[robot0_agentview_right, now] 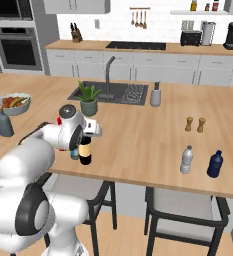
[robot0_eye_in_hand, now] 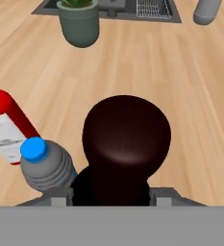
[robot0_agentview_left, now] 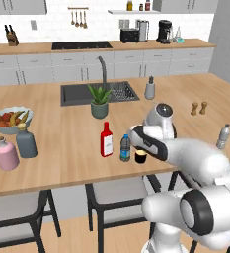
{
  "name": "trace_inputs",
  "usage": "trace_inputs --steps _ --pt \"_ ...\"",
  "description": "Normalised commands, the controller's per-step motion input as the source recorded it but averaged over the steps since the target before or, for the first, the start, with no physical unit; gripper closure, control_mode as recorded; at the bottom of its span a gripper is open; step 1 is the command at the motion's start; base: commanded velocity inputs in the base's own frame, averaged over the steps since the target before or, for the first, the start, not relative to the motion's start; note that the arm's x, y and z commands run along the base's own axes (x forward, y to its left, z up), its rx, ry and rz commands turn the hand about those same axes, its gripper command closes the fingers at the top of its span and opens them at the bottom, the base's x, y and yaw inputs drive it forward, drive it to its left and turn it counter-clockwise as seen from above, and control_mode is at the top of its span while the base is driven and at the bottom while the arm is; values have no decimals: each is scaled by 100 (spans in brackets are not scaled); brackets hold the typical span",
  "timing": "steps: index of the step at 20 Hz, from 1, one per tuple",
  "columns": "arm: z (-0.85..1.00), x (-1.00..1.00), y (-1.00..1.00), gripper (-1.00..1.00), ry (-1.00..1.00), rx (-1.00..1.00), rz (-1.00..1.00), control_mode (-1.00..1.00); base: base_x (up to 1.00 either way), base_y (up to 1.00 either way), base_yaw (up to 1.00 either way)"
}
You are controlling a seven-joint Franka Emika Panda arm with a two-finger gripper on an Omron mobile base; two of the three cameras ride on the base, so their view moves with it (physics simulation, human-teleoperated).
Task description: Move the plastic bottles in the middle to the plastics group, and the glass bottles in the middle to the glass group.
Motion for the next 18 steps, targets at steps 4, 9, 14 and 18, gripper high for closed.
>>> trace_inputs --steps 4,9,14,18 --pt "28 -66 7 100 -9 0 0 -100 0 0 0" --pt "8 -72 41 100 -14 0 0 -100 0 0 0" --pt "20 -59 68 100 -16 1 2 -100 0 0 0" --pt "45 -28 68 100 -9 1 13 -100 0 0 0"
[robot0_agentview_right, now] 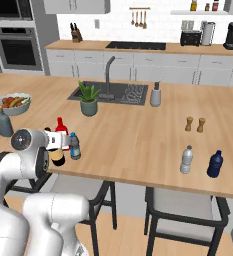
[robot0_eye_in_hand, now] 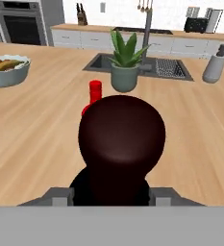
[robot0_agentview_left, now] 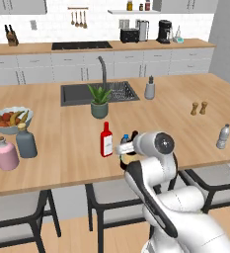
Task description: Move the plastic bottles in the middle to the plastics group, and the glass bottles in the middle to the glass group.
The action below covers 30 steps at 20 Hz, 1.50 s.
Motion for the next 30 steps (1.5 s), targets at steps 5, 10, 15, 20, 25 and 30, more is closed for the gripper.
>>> trace_inputs --steps 5,10,15,20,25,30 --pt "66 -9 82 100 0 0 15 -100 0 0 0" --pt "50 0 77 100 8 0 15 -100 0 0 0" --pt "39 0 91 100 17 -5 16 -100 0 0 0" --pt "-11 14 85 100 13 0 21 -100 0 0 0" --pt "-17 1 27 100 0 0 11 -100 0 0 0" --pt "-3 21 23 100 0 -2 0 -100 0 0 0"
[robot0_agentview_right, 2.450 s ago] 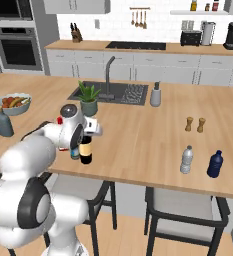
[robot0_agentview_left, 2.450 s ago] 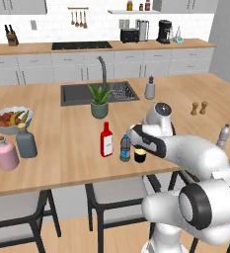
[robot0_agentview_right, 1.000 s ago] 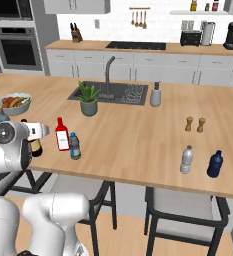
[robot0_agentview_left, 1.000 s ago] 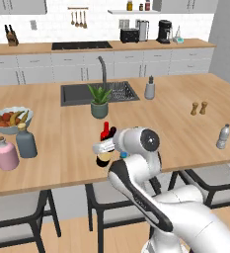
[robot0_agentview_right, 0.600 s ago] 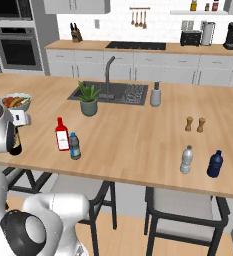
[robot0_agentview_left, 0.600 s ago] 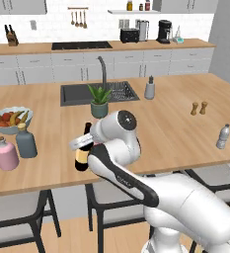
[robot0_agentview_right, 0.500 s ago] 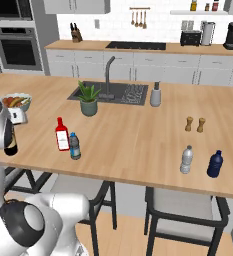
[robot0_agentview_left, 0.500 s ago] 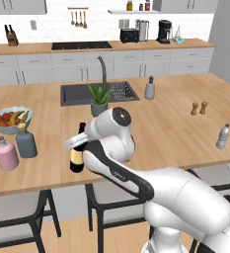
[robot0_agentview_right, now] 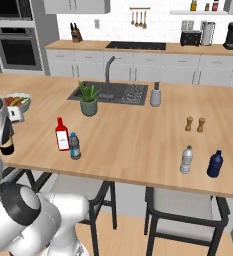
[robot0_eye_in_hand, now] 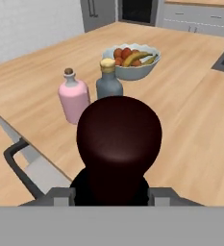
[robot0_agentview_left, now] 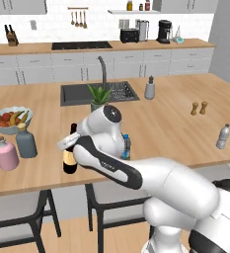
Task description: Move the plastic bottles in the middle to the plastics group, and the glass bottles in the middle to the glass group.
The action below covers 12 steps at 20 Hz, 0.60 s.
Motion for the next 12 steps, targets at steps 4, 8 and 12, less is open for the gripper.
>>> trace_inputs --steps 4,8,12 --pt "0 26 42 100 0 -7 0 -100 0 0 0" --pt "0 13 53 100 8 -9 0 -100 0 0 0" --pt "0 13 44 100 6 -6 0 -100 0 0 0"
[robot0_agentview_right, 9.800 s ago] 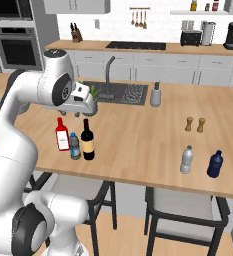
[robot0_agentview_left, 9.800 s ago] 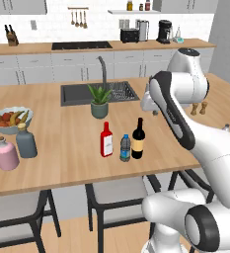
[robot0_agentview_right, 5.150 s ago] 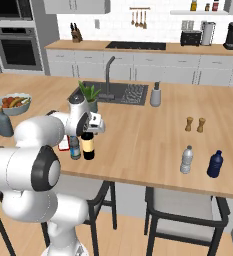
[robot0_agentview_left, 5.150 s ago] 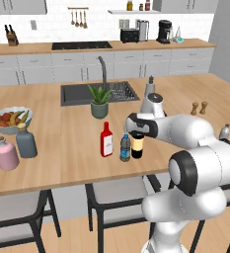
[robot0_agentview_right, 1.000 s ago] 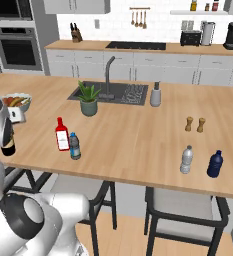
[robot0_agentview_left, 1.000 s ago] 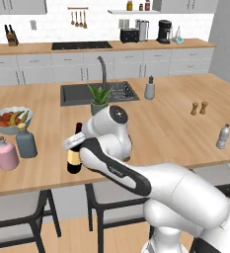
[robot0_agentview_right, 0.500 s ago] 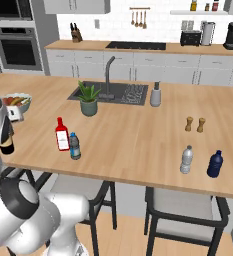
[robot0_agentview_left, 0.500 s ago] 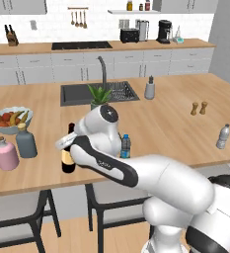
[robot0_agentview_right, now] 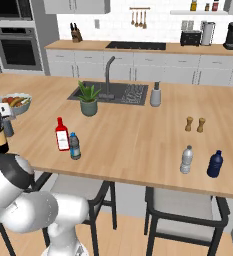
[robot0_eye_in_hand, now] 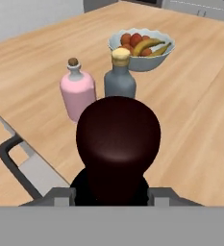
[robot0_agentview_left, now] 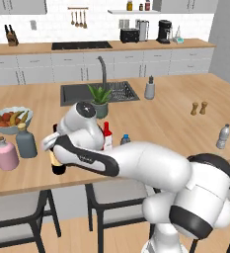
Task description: Move the plastic bottles in the middle to the plastics group, and the glass bottles in the middle to the glass group.
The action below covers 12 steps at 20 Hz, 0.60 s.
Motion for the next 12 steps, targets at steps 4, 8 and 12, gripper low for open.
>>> trace_inputs --steps 4,8,12 --pt "-1 12 31 100 1 -1 0 -100 0 0 0" --pt "-18 8 11 100 -4 0 0 -100 0 0 0" --pt "-4 34 26 100 -3 0 1 -100 0 0 0"
